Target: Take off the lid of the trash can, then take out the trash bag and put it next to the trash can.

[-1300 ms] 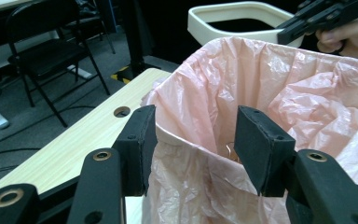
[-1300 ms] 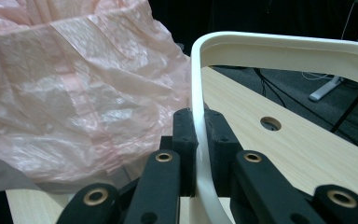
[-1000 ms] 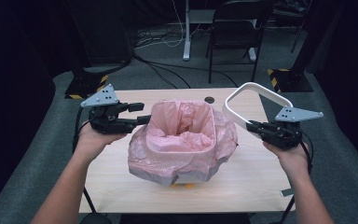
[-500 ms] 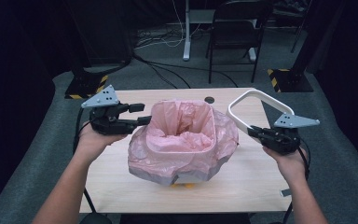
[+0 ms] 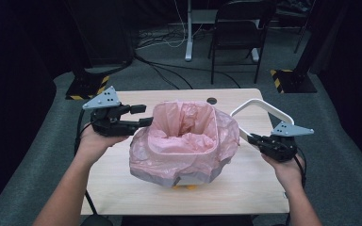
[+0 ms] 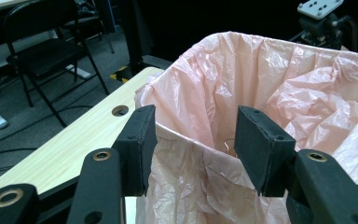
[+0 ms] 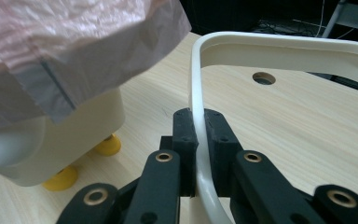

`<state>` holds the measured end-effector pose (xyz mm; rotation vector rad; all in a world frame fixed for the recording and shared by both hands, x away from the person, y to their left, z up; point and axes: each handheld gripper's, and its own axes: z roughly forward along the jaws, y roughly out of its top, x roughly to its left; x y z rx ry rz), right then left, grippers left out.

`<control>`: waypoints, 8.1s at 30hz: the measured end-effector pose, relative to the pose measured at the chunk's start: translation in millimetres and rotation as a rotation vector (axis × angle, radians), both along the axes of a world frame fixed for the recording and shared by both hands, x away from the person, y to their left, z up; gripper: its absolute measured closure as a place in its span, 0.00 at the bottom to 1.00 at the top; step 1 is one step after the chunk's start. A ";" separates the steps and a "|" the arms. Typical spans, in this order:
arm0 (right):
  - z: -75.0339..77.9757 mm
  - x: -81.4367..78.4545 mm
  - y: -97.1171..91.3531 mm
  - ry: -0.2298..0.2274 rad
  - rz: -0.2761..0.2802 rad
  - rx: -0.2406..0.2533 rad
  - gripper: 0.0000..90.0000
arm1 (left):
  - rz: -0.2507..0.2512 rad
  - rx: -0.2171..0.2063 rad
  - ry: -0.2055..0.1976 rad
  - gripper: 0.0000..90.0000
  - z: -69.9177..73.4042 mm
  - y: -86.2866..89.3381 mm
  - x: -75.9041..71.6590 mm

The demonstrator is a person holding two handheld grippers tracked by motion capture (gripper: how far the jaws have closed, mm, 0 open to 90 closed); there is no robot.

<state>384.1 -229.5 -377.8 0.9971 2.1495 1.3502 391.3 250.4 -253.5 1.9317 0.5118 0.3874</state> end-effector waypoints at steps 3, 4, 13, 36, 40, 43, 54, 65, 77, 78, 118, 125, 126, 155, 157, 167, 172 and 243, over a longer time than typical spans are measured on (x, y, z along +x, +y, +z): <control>-5.6 -0.4 1.2 0.000 -0.004 0.001 0.93 | 0.000 -0.002 -0.001 0.54 0.1 0.2 0.0; -7.3 -0.6 1.7 0.001 -0.006 0.001 0.93 | 0.000 -0.003 -0.001 0.54 0.1 0.3 0.0; -25.6 0.5 5.4 0.018 -0.024 -0.016 0.93 | 0.004 -0.006 -0.003 0.54 -0.9 0.0 0.6; -67.6 5.3 2.1 0.107 -0.053 -0.051 0.93 | 0.007 -0.013 -0.002 0.53 -2.6 -0.4 1.4; -73.6 6.7 0.4 0.121 -0.047 -0.049 0.93 | 0.007 -0.014 -0.003 0.53 -3.0 -0.4 1.0; -77.3 8.0 -0.5 0.131 -0.051 -0.055 0.93 | 0.007 -0.014 -0.004 0.53 -3.1 -0.3 0.6; -89.9 10.9 -2.0 0.168 -0.041 -0.066 0.93 | 0.005 -0.016 -0.003 0.53 -3.4 -0.5 1.1; -104.4 15.7 -4.7 0.218 -0.027 -0.097 0.93 | 0.006 -0.019 -0.003 0.53 -3.0 0.4 1.7; -114.0 18.2 -10.5 0.243 -0.048 -0.129 0.93 | 0.008 -0.017 -0.001 0.53 -3.8 -1.1 2.5; -114.5 18.4 -10.8 0.246 -0.049 -0.130 0.93 | 0.009 -0.018 -0.001 0.53 -3.9 -0.8 2.6; -105.1 11.9 -1.9 0.208 -0.075 -0.140 0.65 | 0.028 -0.022 0.008 0.52 -4.8 1.7 8.4; -101.5 8.7 0.0 0.193 -0.071 -0.136 0.64 | 0.039 -0.022 0.008 0.51 -4.3 3.0 11.1; -101.0 8.2 0.0 0.190 -0.070 -0.136 0.64 | 0.041 -0.022 0.009 0.51 -4.1 3.4 11.8; -44.6 -6.7 5.1 0.120 0.019 -0.055 0.60 | 0.083 -0.010 0.029 0.48 -5.0 -0.8 30.1; -40.2 -7.8 5.8 0.120 0.026 -0.056 0.59 | 0.086 -0.005 0.030 0.47 -4.7 -3.1 31.6; -25.9 -16.1 6.0 0.106 0.047 -0.044 0.57 | 0.079 0.009 0.041 0.46 -6.5 -16.0 40.1; -17.7 -19.3 5.3 0.097 0.055 -0.040 0.55 | 0.078 0.012 0.053 0.48 -10.2 -21.3 47.5; 66.3 -68.1 50.4 -0.065 0.297 0.016 0.49 | 0.038 0.071 -0.011 0.99 10.0 -34.4 42.1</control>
